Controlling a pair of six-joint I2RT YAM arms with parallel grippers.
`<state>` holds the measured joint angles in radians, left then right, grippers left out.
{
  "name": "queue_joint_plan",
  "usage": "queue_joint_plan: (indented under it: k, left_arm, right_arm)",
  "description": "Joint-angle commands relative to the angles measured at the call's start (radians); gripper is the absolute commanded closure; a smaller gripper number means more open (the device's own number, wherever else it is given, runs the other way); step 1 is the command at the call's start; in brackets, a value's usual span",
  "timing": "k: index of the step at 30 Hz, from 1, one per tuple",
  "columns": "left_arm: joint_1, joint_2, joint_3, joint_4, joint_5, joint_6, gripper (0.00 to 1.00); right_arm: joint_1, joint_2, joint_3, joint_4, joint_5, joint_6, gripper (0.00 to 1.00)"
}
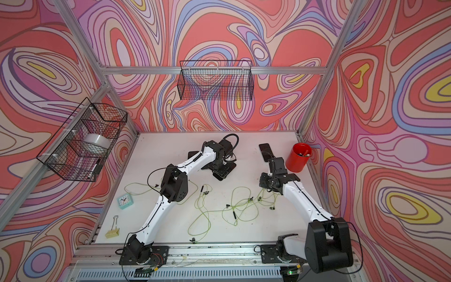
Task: Plug wired earphones into phones
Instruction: Move the phone to the center of the board, then pick up the phone at the center of the board.
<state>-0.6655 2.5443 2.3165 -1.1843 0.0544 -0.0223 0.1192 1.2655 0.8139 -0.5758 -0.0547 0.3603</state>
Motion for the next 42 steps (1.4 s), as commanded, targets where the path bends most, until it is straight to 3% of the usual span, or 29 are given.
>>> queue_joint_plan:
  k: [1,5,9,14,17,22,29,36,42]
  left_arm:
    - [-0.009,-0.027,-0.144,-0.053,0.004,-0.036,0.24]
    - [-0.009,0.048,-0.005,-0.102,-0.021,-0.013,0.04]
    - [-0.005,0.171,0.17,-0.174,-0.003,0.011,0.0]
    - [-0.003,0.191,0.134,-0.155,0.018,0.01,0.14]
    - [-0.002,0.174,0.09,-0.138,0.028,-0.001,0.29]
    - [-0.002,0.087,0.023,-0.097,0.059,-0.077,0.39]
    - [-0.002,-0.231,-0.229,0.161,0.113,-0.316,0.5]
    - [0.0,-0.484,-0.479,0.398,0.131,-0.583,0.56]
    - [0.032,-0.678,-0.73,0.671,0.169,-0.935,0.63]
  right_arm:
    - [-0.003,0.002,-0.01,0.007,0.004,0.006,1.0]
    - [-0.004,0.017,-0.009,0.026,-0.019,0.011,1.0]
    - [-0.003,-0.009,-0.015,0.012,-0.014,0.01,1.0]
    - [-0.003,-0.025,-0.021,0.003,-0.005,0.006,1.0]
    - [-0.004,-0.009,-0.008,0.007,-0.011,0.0,1.0]
    - [-0.003,0.016,0.01,0.036,-0.08,-0.01,1.0]
    - [0.014,0.029,-0.02,0.197,-0.362,-0.007,1.0]
    - [0.116,0.052,0.016,0.225,-0.346,-0.012,1.0]
    - [0.234,0.057,-0.003,0.382,-0.271,-0.012,1.0]
